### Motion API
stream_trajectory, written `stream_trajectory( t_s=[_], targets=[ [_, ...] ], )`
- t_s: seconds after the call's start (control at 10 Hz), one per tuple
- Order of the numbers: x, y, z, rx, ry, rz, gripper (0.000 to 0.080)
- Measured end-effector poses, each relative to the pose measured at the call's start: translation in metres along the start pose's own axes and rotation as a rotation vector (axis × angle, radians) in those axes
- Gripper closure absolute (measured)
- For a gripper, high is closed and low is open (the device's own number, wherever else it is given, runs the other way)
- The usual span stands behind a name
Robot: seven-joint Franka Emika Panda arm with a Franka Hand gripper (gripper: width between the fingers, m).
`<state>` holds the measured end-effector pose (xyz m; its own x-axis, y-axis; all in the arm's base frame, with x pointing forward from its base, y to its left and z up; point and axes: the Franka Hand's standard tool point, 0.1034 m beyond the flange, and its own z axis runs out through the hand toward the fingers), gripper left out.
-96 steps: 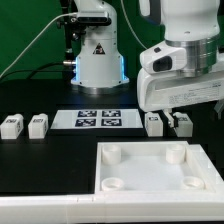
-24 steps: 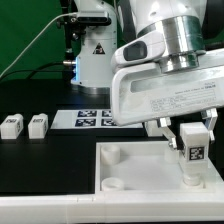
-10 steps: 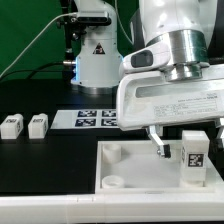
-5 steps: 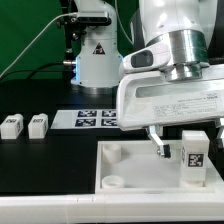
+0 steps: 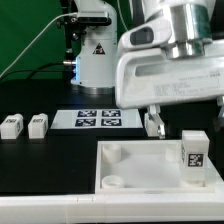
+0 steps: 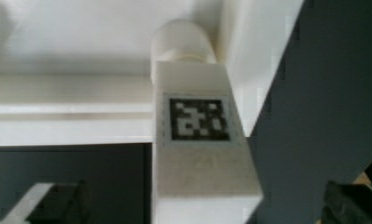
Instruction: Assemble one leg
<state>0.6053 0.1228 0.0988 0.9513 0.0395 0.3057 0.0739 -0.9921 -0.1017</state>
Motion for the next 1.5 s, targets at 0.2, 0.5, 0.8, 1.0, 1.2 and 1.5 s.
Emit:
stream_trajectory(
  t_s=[0.2, 0.5, 0.8, 1.0, 1.2, 1.5],
  targets=[
    [0.006, 0.006, -0.004, 0.027, -0.244, 0.012, 0.015],
    [0.019, 0.013, 0.001, 0.028, -0.398, 0.01, 0.015],
    [0.018, 0.014, 0.002, 0.028, -0.4, 0.012, 0.015],
    [0.017, 0.009, 0.002, -0.002, -0.404, 0.155, 0.015],
    [0.017, 0.007, 0.008, -0.016, -0.38, 0.224, 0.015],
    [0.016, 0.015, 0.023, -0.024, -0.349, 0.234, 0.015]
  ],
)
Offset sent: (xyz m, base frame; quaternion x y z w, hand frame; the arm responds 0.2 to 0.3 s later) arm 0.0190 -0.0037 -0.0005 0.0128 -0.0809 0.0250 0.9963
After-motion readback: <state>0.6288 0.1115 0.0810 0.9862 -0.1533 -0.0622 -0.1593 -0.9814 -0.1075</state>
